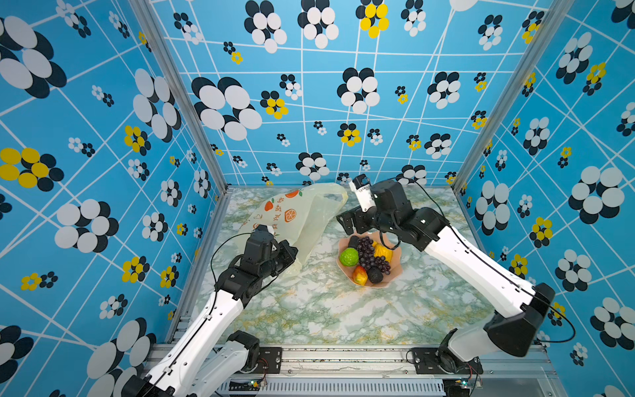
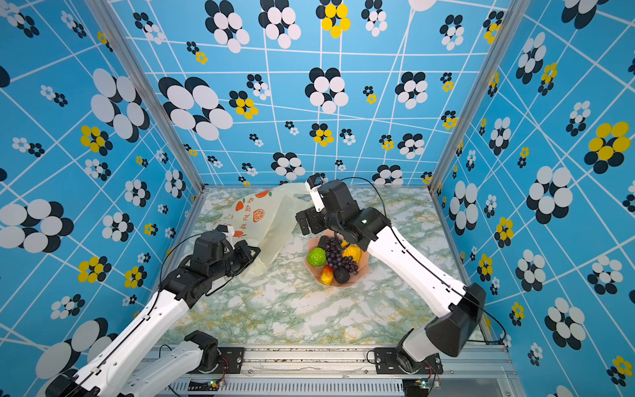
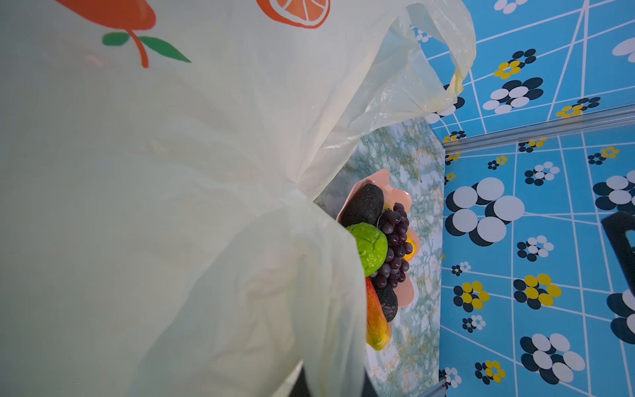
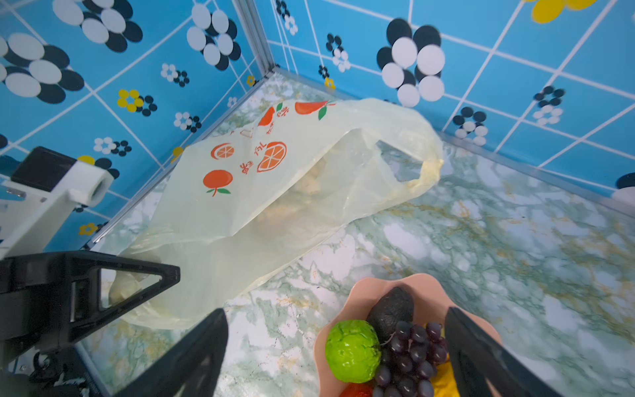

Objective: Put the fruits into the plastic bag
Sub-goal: 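Withdraw the right gripper from the bag and move it over the bowl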

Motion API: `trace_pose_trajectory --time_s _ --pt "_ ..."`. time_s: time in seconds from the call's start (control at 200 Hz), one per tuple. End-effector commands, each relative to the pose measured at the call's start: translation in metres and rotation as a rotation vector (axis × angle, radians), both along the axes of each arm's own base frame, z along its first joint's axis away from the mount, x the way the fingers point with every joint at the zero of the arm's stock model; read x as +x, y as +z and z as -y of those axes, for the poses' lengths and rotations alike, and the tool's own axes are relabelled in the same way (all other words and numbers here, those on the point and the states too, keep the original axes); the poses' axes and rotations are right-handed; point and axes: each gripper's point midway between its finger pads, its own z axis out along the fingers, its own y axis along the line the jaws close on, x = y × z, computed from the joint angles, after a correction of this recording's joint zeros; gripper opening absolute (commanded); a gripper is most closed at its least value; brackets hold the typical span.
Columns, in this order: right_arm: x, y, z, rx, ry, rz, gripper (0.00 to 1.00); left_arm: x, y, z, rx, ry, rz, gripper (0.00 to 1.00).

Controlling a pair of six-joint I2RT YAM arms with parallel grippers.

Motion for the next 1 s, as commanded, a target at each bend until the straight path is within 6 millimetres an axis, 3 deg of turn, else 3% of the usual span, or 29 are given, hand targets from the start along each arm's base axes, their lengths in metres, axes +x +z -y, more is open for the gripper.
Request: trace_pose_trajectory --time_s 0.0,0.115,0.145,0.25,0.335,0.685,0.715,0.995 --pt "0.008 0.022 0.023 0.043 -0.103 0.074 0.99 -0.003 -0.008 -0.004 -0.002 0.015 -0.018 0.0" --pt "0.004 0.003 0.056 0.045 -0.204 -0.093 0.99 -0.002 -0.01 -0.003 -0.005 0.011 -0.023 0.0" --pt "0.005 0.007 0.067 0.068 -0.252 -0.139 0.99 -0.001 -0.01 -0.002 -0.006 0.01 -0.024 0.0" --pt "-0.004 -0.029 0.104 0.065 -0.41 -0.417 0.99 0.0 -0.009 -0.001 -0.01 0.006 -0.025 0.0" --pt "-0.023 -0.057 0.119 0.054 -0.492 -0.661 0.99 0.001 -0.01 0.001 -0.013 0.003 -0.027 0.0" --pt "-0.078 -0.119 0.1 0.051 -0.471 -1.04 0.97 -0.005 -0.014 -0.001 -0.018 0.008 -0.042 0.0" --pt "-0.086 -0.132 0.1 0.043 -0.487 -1.073 0.97 -0.006 -0.015 -0.002 -0.016 0.009 -0.044 0.0" --pt "-0.101 -0.165 0.076 0.358 -0.675 -1.161 0.9 -0.015 -0.017 -0.006 -0.017 0.02 -0.047 0.0"
